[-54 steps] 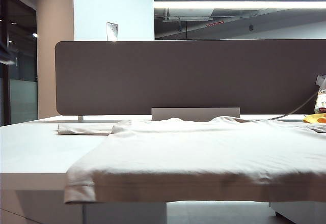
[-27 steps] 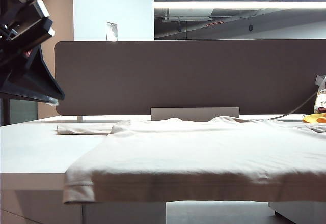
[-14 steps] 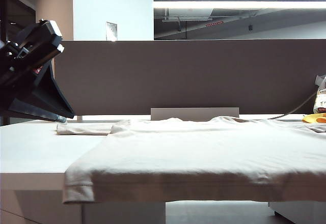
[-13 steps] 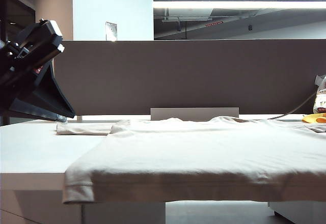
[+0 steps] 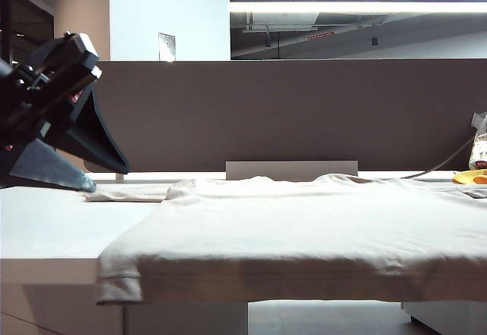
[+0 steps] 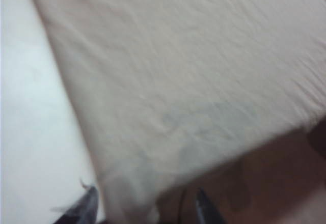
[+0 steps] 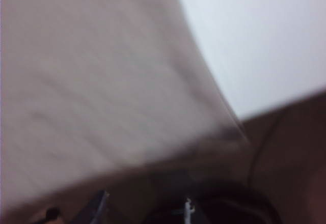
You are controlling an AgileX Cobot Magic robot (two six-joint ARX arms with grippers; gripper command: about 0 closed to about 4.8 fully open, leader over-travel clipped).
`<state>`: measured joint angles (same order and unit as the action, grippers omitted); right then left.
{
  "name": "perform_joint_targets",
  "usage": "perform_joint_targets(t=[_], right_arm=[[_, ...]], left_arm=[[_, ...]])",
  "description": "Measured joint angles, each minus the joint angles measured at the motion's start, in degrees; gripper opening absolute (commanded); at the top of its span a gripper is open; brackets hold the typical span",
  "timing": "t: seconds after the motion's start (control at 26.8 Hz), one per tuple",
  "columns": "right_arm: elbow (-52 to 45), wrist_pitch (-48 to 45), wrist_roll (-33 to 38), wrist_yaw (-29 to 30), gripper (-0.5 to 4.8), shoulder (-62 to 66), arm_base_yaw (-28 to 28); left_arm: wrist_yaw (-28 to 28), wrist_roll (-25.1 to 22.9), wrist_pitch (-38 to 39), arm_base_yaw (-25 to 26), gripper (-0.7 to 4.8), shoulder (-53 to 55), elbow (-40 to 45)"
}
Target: Fold the bottom side of the T-shirt horizontally towards the center, about one-third of the way, then fold the sleeve back towards the center, creating a straight line along the edge of the T-shirt, and finally fold the bottom of the T-shirt up towards the top, creating a neat rectangle.
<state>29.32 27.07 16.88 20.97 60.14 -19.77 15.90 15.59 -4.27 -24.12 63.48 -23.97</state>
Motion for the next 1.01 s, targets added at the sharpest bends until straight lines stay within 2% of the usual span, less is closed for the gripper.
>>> perform_joint_targets(t=[0.07,0.19,0.22,0.34,0.41,0.56,0.67,0.75,1.01], right_arm=[[-0.94,0.76,0.0,-0.37,2.51,0.11,-0.02],[-1.84,0.68,0.0,-0.39,2.57,0.11,-0.02],[-1.99,0.7,-0.02,-0.37,2.6,0.09,-0.02],[-1.97,0.33,-0.02,-0.39,2.85,0.09,-0.02],[-1.97,0.09,0.0,-0.37,2.85,0.35,-0.02],[-1.92,-1.11,0.0,-0.35,2.95,3.93,-0.02],[-1.95,-1.2,0.02,-0.37,3.66,7.39,-0.02],[-1.92,-1.53,0.04,-0.33,3.89,9.51,-0.02],[-1.92,-4.46,0.85,-0.15,3.92,12.07,-0.02]], left_arm=[[0.17,0.44,1.2,-0.2,2.47,0.0,0.0],[0.15,0.85,2.14,-1.33,2.5,0.02,0.02],[0.22,0.98,2.19,-1.62,2.67,0.17,0.02],[0.48,2.38,2.47,-1.77,3.79,1.62,0.02],[0.48,3.52,2.64,-1.64,4.03,3.8,0.0],[1.55,4.66,2.19,-1.66,4.03,8.55,0.02],[2.21,4.81,0.92,-1.7,4.03,10.64,-0.02],[2.36,4.85,0.22,-1.77,4.03,11.91,0.0],[2.78,5.84,-0.22,-1.77,4.03,12.0,0.0]])
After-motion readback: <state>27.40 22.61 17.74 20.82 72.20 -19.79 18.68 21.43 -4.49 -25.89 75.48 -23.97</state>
